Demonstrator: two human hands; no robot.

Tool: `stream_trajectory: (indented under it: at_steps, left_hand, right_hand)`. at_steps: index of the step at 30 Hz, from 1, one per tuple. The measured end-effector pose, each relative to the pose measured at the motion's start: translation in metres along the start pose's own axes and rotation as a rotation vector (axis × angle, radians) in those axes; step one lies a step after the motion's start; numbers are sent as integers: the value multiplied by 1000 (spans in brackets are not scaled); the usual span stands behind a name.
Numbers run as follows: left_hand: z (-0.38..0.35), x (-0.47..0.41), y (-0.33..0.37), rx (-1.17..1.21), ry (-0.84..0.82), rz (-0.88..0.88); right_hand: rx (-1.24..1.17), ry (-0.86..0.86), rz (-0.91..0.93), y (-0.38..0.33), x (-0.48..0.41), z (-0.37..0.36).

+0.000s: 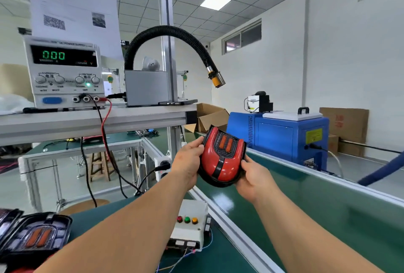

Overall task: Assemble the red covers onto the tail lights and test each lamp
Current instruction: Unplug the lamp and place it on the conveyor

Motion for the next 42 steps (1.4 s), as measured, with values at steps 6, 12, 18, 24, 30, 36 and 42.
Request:
stream_trajectory:
  at_steps: [6,12,18,24,30,36,42]
  left_hand:
    - [2,8,3,-44,-22,-17]
    - [-23,34,-7,-255,-216,-70]
    - [-62,82,-31,-408,-392,-108]
    - [-101,131,-54,-327,-492,-19]
    - [-148,188,-70,-236,-603,-10]
    - [-202,248,-87,-219,-738,-22]
    - [-251,286,-108,-300,-831,-44]
  right_hand:
    - [20,-4,31,-3,15,0]
    - [123,148,132,-18,58,31]
    - [188,381,253,-27,109,87]
    - [268,542,354,-42,164,133]
    - [358,717,448,-68,228,183]
    - [546,917,470,-96,303,242]
    - [747,1045,375,-113,358,286]
Point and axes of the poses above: each hand's wrist, its own x-axis away from the middle knuckle, its own z-axis out of the back of the hand, y = z × x, the point moved 1 cm from there along -x, towards the middle knuckle, and after that the axes turned 3 degrees about -z, right-handed, at the moved point
